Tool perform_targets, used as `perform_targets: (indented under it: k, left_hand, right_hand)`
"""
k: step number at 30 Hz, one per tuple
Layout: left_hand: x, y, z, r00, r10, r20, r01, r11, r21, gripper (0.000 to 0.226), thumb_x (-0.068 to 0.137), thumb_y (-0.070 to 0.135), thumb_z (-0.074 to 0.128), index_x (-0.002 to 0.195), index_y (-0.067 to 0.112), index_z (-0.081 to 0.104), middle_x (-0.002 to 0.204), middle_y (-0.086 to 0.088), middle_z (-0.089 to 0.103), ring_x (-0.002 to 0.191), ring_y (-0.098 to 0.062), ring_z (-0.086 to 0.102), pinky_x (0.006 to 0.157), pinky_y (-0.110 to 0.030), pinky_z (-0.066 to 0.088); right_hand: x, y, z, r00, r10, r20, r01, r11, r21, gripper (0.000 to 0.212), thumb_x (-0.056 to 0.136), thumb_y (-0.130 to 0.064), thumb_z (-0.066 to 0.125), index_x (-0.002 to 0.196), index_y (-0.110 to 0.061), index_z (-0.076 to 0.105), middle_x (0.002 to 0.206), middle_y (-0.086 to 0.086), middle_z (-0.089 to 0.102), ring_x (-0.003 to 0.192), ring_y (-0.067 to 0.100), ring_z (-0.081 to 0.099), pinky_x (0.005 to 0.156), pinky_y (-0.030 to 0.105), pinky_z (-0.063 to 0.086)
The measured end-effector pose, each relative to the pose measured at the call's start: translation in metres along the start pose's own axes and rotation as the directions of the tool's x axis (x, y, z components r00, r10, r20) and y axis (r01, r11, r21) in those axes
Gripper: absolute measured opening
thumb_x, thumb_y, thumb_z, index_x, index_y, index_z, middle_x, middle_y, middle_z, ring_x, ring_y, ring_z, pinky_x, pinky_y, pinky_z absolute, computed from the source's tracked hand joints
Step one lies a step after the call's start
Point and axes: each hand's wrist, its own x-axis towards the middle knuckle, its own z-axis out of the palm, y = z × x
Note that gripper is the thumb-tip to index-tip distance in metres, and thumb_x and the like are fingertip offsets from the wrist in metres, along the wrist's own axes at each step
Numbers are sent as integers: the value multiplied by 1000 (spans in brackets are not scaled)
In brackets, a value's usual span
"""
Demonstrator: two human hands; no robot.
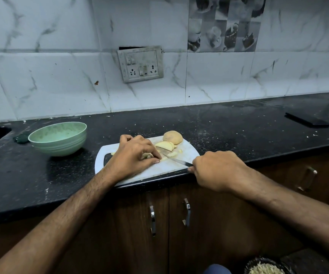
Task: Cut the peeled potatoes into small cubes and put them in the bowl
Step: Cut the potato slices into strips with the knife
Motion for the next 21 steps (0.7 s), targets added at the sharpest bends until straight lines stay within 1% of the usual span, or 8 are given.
perform_targets:
  k: [4,8,11,13,15,17,19,21]
  left_hand:
    - [0,1,-2,999,-35,-14,36,999,7,6,83,44,79,85,40,75,90,26,64,98,-1,52,88,-31,16]
    - [0,1,-2,1000,-29,-8,29,1000,-6,6,83,44,79,85,40,76,90,25,64,97,-1,52,88,-30,17]
    - [0,0,-1,1000,-30,-8,29,999,-13,7,82,44,80,84,38,76,90,24,65,97,0,52,88,-31,17]
    - [0,0,-1,999,-34,-10,34,999,-5,8,82,45,80,84,39,76,89,24,65,97,0,52,89,-31,17]
    - [0,1,-2,999,-40,-11,40,999,5,9,81,47,80,83,39,76,87,25,64,97,0,52,89,-31,17]
    - [0,1,-3,999,-50,-12,50,999,8,10,80,48,80,82,39,76,86,26,64,97,1,51,89,-31,17]
    - [0,2,-3,998,-57,-15,57,998,20,10,79,49,80,81,40,76,85,27,63,96,1,51,89,-31,17]
    - [1,2,-3,998,-64,-26,65,997,29,13,78,51,81,79,39,74,83,27,62,95,0,51,90,-33,19]
  right_hand:
    - [0,6,-7,1000,19,8,-20,997,74,38,104,-46,30,107,-19,57,116,8,62,103,31,60,73,38,37]
    - [1,-4,-2,996,4,87,-14,993,117,30,104,-45,31,98,-22,49,118,9,62,104,30,59,76,38,37]
    - [3,-6,0,990,22,142,-47,984,173,25,104,-44,32,98,-23,45,121,10,61,106,31,58,78,37,38]
    - [3,-6,0,991,15,130,-35,988,150,29,104,-43,32,104,-21,50,120,10,61,103,30,58,77,37,37]
    - [1,-5,-2,997,-7,74,2,997,74,32,105,-42,30,107,-19,53,116,8,62,97,30,58,74,37,36]
    - [-1,-4,-4,1000,-20,21,19,1000,21,35,105,-42,29,109,-18,55,114,7,62,99,30,60,72,36,36]
    - [-2,-2,-6,1000,-12,1,12,999,39,36,105,-44,29,107,-19,55,114,7,63,102,30,61,72,37,36]
    - [-3,-4,-8,1000,-14,15,12,997,72,33,105,-46,29,99,-22,51,114,7,62,100,30,60,73,37,37]
